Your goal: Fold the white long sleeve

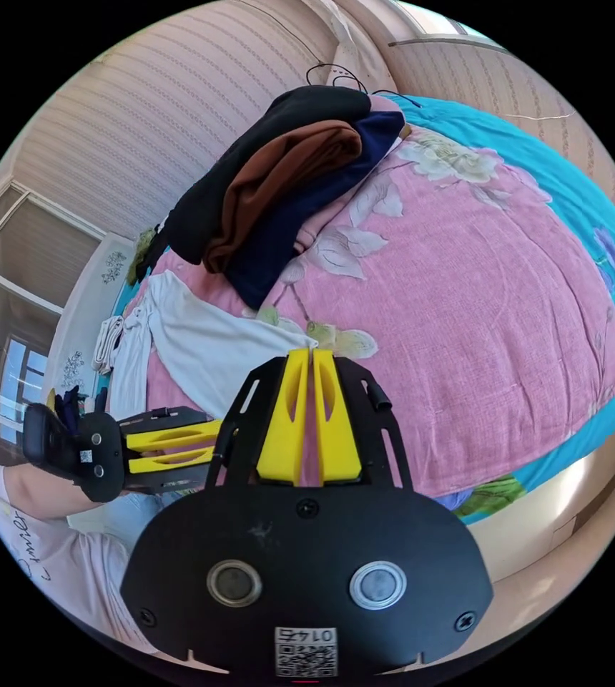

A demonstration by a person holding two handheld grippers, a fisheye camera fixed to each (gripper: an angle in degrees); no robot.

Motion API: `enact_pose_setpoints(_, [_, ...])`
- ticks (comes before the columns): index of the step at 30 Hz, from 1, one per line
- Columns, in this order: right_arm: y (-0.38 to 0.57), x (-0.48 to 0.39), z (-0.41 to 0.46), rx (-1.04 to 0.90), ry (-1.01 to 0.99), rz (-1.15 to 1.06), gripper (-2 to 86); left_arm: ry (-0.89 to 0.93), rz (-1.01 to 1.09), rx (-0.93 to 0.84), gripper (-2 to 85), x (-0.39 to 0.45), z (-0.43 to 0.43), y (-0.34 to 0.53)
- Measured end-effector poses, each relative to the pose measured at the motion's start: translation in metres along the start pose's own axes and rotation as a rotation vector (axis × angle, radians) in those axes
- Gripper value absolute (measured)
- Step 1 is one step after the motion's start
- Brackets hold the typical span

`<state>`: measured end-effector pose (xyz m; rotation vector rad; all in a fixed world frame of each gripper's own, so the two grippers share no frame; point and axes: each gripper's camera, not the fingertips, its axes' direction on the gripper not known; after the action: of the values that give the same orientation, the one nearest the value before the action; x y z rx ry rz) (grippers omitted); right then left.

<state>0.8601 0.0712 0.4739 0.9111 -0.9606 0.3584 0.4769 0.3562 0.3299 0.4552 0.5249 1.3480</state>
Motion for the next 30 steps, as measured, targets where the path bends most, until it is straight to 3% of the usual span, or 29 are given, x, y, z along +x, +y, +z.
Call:
enact_pose_setpoints(6, [0.052,0.01,0.005,0.117,0.067,0.058,1.4,0.131,-0.08,0.153,6.0,-0.031,-0.111,0.072])
enact_pose_setpoints(9, [0.098,-0.014,0.019,0.146,-0.054,0.019,1.9,0.088,-0.185,0.157,5.9,-0.047,-0.165,0.148])
enact_pose_setpoints(15, [0.178,-0.131,0.135,-0.195,-0.253,-0.233,4.0,-0.106,-0.641,0.007,5.9,-0.091,-0.247,0.335])
enact_pose_setpoints(17, [0.198,-0.166,0.185,-0.297,-0.25,-0.29,6.5,-0.213,-0.829,-0.014,6.0,-0.106,-0.286,0.406])
enact_pose_setpoints(22, [0.22,-0.188,0.278,-0.443,-0.134,-0.284,8.0,-0.347,-1.038,-0.06,7.2,-0.128,-0.334,0.498])
enact_pose_setpoints(30, [0.252,-0.176,0.354,-0.462,-0.029,-0.217,1.6,-0.159,-1.133,-0.182,1.6,-0.171,-0.342,0.541])
